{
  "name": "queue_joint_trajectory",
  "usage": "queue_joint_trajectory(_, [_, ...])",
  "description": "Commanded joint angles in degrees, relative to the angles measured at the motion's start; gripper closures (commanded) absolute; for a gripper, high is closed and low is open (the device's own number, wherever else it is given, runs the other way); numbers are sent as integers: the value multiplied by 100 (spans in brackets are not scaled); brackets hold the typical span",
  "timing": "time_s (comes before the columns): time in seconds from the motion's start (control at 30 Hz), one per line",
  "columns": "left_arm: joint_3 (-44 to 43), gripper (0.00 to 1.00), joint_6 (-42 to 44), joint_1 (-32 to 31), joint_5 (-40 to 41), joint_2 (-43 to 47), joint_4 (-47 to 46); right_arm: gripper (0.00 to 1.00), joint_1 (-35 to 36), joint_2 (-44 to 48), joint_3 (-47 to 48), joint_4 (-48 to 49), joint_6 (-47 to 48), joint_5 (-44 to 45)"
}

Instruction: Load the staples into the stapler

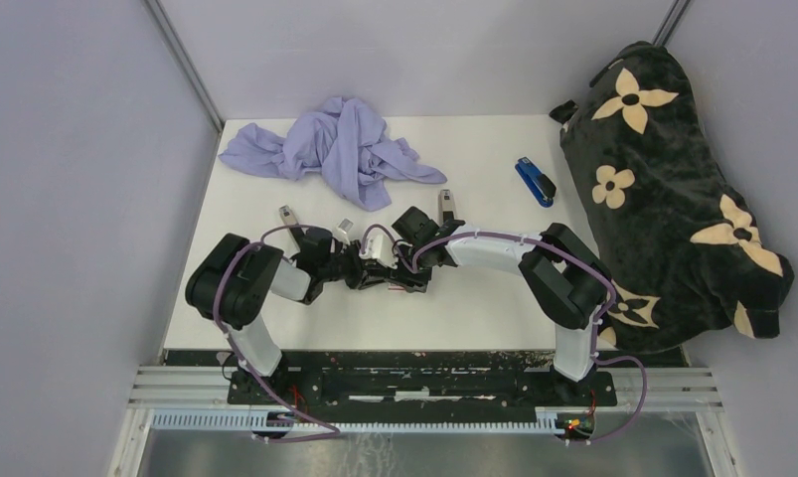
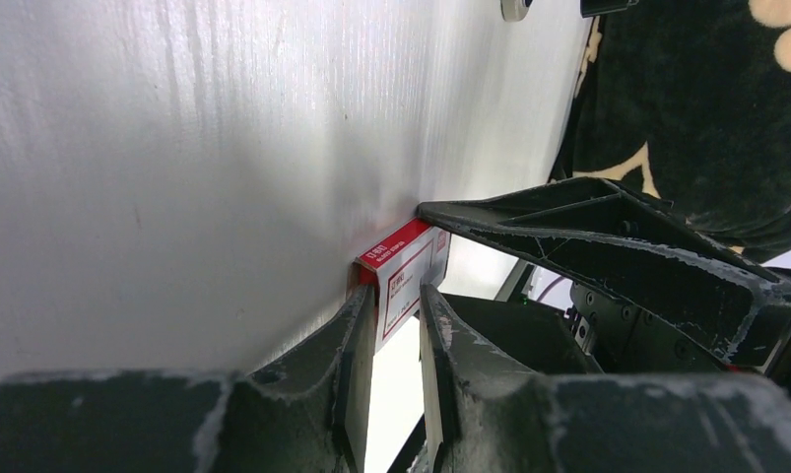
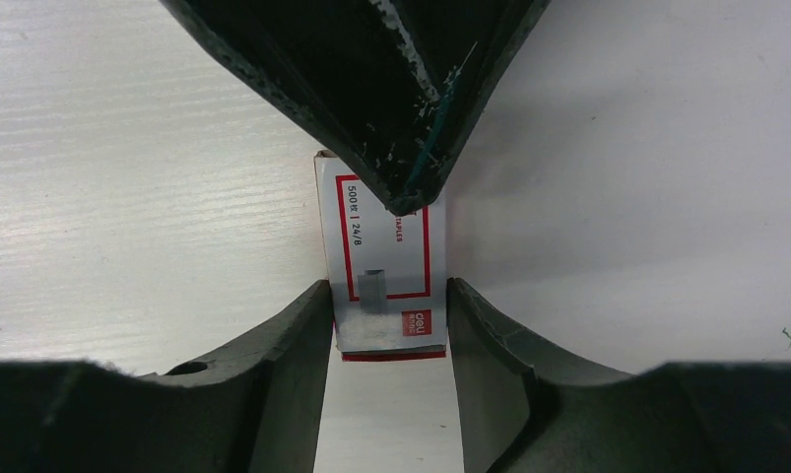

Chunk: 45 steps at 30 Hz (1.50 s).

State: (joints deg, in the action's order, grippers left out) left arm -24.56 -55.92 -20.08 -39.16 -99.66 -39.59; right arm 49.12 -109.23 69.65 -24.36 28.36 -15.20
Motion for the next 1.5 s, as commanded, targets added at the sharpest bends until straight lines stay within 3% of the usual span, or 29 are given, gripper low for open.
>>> queue_joint_trajectory(0.0, [83,70,-205,-31,-208,-48,-466,49,58,-358,-136,-16,101,-5])
queue_joint_trajectory(0.43, [334,70,-462,-10,-341,-195,-922,49,53,-503,-77,155,213,-167])
queue_joint_trajectory(0.83, [595,69,-1109,86,-527,-613,-2323,50,45,-580,-107,281,224,-350])
queue_joint_trajectory(1.23, [574,69,-1122,123,-549,-976,-2563,50,28,-649,-74,362,234,-378])
queue_joint_trajectory(1.47, [716,55,-960,510,-456,-566,-2117,51,-44,-565,-87,380,181,-369])
